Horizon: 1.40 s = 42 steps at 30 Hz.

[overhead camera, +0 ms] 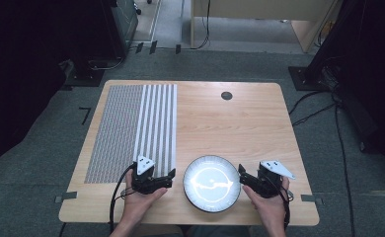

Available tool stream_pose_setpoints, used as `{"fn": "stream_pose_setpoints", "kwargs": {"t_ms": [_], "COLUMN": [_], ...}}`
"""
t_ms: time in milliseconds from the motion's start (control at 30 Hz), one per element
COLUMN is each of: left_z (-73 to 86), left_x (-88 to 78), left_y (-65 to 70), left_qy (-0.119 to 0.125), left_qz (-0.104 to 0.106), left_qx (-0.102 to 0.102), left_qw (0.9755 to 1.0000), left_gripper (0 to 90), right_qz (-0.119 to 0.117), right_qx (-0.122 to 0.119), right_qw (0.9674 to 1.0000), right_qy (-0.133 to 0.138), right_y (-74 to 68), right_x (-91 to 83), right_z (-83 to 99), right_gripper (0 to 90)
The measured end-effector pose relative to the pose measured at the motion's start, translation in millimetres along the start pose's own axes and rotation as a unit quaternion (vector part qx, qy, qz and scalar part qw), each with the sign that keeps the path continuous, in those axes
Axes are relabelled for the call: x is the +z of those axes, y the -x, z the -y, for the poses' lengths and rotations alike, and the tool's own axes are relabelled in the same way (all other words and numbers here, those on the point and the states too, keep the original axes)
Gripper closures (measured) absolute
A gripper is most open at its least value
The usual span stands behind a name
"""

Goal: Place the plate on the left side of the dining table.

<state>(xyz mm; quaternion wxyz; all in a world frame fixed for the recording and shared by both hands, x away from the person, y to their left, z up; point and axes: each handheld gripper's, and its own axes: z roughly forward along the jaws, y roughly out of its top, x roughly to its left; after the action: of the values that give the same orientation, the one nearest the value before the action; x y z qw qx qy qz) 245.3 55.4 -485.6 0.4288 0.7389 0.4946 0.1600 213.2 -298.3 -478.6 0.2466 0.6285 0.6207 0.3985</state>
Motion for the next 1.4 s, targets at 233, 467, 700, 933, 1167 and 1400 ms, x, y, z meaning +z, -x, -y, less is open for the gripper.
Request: {"fn": "stream_pose_setpoints", "kwargs": {"t_ms": [233, 467, 700, 933, 1167, 1400], "left_z": [-0.1, 0.7, 1.4, 3.9, 8.1, 10.3], "left_x": [0.5, 3.8, 5.9, 7.0, 12.0, 15.1], "left_y": [6.1, 13.4, 22.5, 36.2, 45.1, 49.1], "left_qy": [0.001, -0.002, -0.006, -0.007, -0.019, -0.026], "left_qz": [0.012, 0.024, 0.039, 0.053, 0.067, 0.068], "left_qx": [-0.001, 0.007, 0.005, 0.015, 0.024, 0.031], "left_qw": [0.9999, 0.9997, 0.9992, 0.9984, 0.9973, 0.9969], "left_gripper": [14.5, 14.7, 15.0, 21.6, 38.6, 59.3], "right_qz": [-0.005, -0.011, -0.024, -0.04, -0.029, -0.064], "right_qx": [-0.002, -0.004, 0.0, -0.007, -0.009, 0.014], "right_qw": [1.0, 0.9999, 0.9997, 0.9992, 0.9994, 0.9978], "right_qy": [0.001, 0.001, 0.009, -0.006, -0.015, -0.01], "right_y": [-4.2, -8.4, -11.7, -16.5, -21.7, -22.5], "right_x": [-0.5, -0.4, -1.5, 2.1, 4.1, 0.8], "right_z": [0.7, 1.3, 2.8, 9.3, 16.5, 21.8], "right_gripper": [23.1, 26.7, 31.6, 32.5, 51.6, 73.2]}}
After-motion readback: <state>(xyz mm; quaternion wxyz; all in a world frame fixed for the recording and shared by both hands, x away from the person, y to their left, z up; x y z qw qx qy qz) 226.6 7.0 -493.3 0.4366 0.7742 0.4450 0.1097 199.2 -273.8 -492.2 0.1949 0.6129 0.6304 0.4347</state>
